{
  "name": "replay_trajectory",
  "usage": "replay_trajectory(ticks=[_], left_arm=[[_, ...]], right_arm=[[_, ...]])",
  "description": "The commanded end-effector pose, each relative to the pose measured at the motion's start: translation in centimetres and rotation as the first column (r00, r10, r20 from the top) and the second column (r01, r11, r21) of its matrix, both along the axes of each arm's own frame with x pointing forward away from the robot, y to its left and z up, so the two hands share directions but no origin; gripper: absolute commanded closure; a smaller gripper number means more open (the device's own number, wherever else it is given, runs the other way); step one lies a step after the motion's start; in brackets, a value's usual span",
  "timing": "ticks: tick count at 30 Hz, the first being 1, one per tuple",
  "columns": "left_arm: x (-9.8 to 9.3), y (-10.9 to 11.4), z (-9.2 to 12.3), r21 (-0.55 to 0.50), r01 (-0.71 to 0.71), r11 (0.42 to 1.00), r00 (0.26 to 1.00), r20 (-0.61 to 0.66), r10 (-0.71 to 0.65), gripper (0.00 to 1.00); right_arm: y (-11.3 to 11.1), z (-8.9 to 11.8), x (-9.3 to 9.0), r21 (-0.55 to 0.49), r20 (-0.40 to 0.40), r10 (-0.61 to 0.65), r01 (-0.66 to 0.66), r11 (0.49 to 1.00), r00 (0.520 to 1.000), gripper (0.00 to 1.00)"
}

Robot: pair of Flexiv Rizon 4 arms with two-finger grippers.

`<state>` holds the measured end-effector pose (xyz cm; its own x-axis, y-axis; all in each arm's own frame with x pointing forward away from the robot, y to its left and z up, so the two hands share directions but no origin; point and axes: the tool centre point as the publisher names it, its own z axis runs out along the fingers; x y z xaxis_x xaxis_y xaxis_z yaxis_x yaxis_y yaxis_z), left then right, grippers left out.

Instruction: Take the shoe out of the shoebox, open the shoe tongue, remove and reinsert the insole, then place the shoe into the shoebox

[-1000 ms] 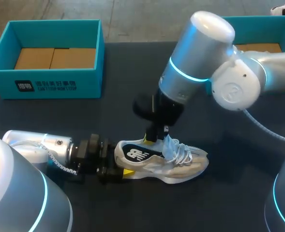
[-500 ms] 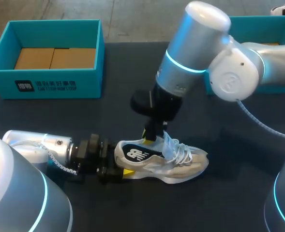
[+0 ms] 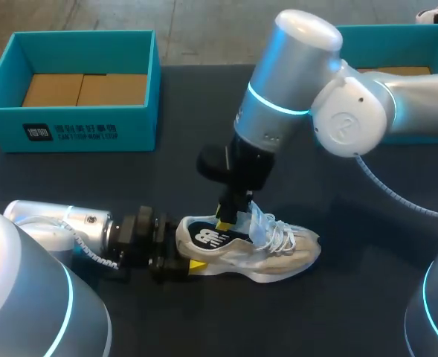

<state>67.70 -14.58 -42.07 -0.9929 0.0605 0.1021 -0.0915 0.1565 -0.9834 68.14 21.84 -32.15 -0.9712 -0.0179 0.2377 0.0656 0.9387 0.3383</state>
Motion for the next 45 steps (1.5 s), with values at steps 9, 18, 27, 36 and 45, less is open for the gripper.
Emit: replay_trajectory(ticks=[9,18,27,36,45], left_arm=[[0.1,0.2,-0.3,0.001,-0.001,1.0,1.0,0.0,0.001,1.0],[0.1,0.2,-0.3,0.001,-0.001,1.0,1.0,0.0,0.001,1.0],[0.1,0.2,-0.3,0.001,-0.001,1.0,1.0,0.0,0.001,1.0],[0.1,0.2,-0.3,0.001,-0.001,1.0,1.0,0.0,0.001,1.0],[0.1,0.2,-0.3,0.001,-0.001,1.0,1.0,0.0,0.001,1.0]], right_arm=[[0.8,-0.8,-0.2,-0.005,-0.031,0.007,-0.007,1.0,0.999,0.67],[0.7,-1.9,-0.7,0.003,-0.068,-0.007,0.008,1.0,0.998,0.67],[0.8,-2.2,-0.5,0.012,-0.077,-0.014,0.015,1.0,0.997,1.0],[0.3,-1.4,-0.6,0.074,-0.03,0.018,-0.016,0.997,0.999,1.0],[0.3,-1.3,-0.7,0.133,0.001,0.078,-0.077,0.988,0.997,1.0]])
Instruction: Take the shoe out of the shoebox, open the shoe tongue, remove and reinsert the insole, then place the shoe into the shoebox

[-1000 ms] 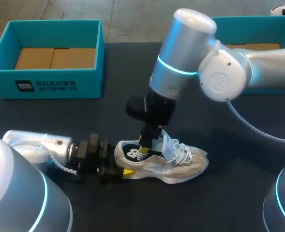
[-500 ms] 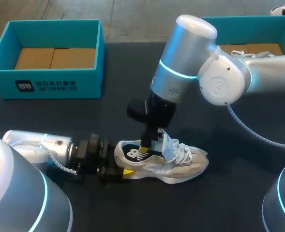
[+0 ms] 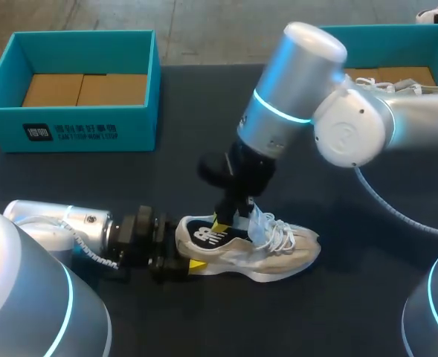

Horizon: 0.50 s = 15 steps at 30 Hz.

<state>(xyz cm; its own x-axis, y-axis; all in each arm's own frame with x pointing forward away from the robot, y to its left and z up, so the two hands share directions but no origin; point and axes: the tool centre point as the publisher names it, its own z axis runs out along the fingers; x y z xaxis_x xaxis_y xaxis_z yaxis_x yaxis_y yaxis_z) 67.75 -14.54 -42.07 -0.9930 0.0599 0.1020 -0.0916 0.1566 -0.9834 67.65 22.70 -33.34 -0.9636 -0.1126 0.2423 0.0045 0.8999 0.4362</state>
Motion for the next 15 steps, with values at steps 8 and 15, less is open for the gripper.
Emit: replay_trajectory(ticks=[8,15], left_arm=[[0.09,0.19,-0.32,0.001,0.0,1.0,1.0,0.0,0.0,1.0],[0.09,0.19,-0.32,0.001,0.0,1.0,1.0,0.0,0.0,1.0]], right_arm=[[-0.82,-0.21,-0.32,0.084,0.043,0.057,-0.061,0.995,0.997,1.0],[-0.45,0.01,-0.39,0.11,0.079,0.113,-0.122,0.986,0.99,1.0]])
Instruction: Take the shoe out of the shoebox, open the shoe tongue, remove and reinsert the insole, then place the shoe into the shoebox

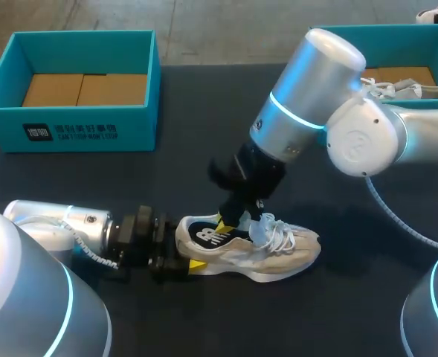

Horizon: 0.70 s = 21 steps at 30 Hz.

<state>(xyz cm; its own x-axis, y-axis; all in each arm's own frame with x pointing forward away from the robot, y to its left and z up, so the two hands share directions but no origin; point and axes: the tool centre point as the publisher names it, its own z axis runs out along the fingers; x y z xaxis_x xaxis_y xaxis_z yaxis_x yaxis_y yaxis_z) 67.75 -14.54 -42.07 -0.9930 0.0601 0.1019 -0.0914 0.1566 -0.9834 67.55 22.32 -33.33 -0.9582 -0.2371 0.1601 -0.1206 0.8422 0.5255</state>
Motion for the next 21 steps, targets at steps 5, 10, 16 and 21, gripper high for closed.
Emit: replay_trajectory(ticks=[5,10,16,21], left_arm=[[0.09,0.2,-0.32,0.001,-0.001,1.0,1.0,0.0,0.001,1.0],[0.09,0.2,-0.32,0.001,-0.001,1.0,1.0,0.0,0.001,1.0],[0.09,0.2,-0.32,0.001,-0.001,1.0,1.0,0.0,0.001,1.0],[0.09,0.2,-0.32,0.001,-0.001,1.0,1.0,0.0,0.001,1.0]], right_arm=[[-0.08,0.17,-0.34,0.05,0.027,0.029,-0.03,0.998,0.999,1.0],[0.47,0.66,-0.52,0.065,0.066,0.096,-0.1,0.993,0.993,1.0],[0.84,0.74,-0.57,0.071,0.09,0.147,-0.154,0.986,0.985,1.0],[0.74,0.91,-0.6,0.087,0.106,0.152,-0.162,0.983,0.983,1.0]])
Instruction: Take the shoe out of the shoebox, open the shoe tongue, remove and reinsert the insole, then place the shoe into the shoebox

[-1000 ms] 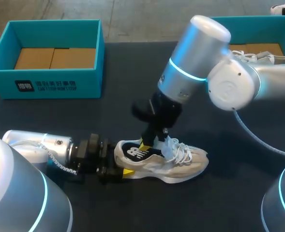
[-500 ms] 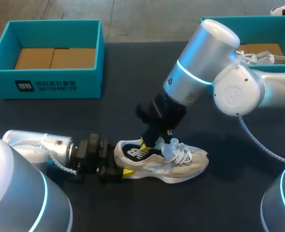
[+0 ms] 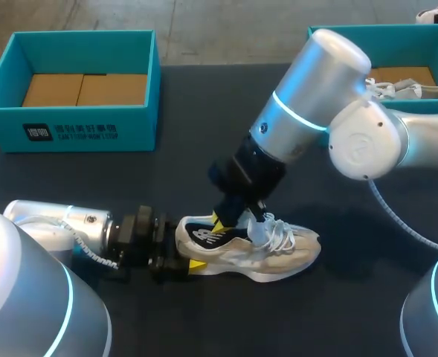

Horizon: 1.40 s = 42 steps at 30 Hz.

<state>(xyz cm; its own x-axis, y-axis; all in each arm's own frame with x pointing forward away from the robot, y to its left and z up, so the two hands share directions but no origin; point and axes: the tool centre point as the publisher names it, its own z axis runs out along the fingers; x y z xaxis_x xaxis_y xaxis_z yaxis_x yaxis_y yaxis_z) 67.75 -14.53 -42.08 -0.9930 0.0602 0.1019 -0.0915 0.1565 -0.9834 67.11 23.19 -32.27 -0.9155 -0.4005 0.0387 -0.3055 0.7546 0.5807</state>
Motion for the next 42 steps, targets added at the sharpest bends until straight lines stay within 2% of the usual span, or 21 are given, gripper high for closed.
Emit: replay_trajectory(ticks=[1,9,18,20,23,30,42], left_arm=[[0.1,0.2,-0.3,0.001,-0.001,1.0,1.0,0.0,0.001,1.0],[0.1,0.2,-0.3,0.001,-0.001,1.0,1.0,0.0,0.001,1.0],[0.1,0.2,-0.3,0.001,-0.001,1.0,1.0,0.0,0.001,1.0],[0.1,0.2,-0.3,0.001,-0.001,1.0,1.0,0.0,0.001,1.0],[0.1,0.2,-0.3,0.001,-0.001,1.0,1.0,0.0,0.001,1.0],[0.1,0.2,-0.3,0.001,-0.001,1.0,1.0,0.0,0.001,1.0],[0.1,0.2,-0.3,0.001,-0.001,1.0,1.0,0.0,0.001,1.0]], right_arm=[[-0.2,-0.2,-0.1,0.005,0.003,-0.005,0.005,1.0,1.0,1.0],[-0.8,-0.5,-0.4,0.039,0.009,0.002,-0.002,0.999,1.0,1.0],[0.0,-0.4,0.0,-0.031,-0.02,-0.027,0.026,0.999,0.999,1.0],[-0.1,-0.5,0.1,-0.054,-0.03,-0.049,0.047,0.997,0.998,0.8],[-0.2,-0.6,0.1,-0.084,-0.041,-0.076,0.072,0.994,0.996,0.72],[-0.2,-0.7,0.3,-0.126,-0.054,-0.107,0.099,0.987,0.993,0.66],[0.4,-1.7,0.9,-0.263,-0.104,-0.16,0.128,0.956,0.982,0.67]])
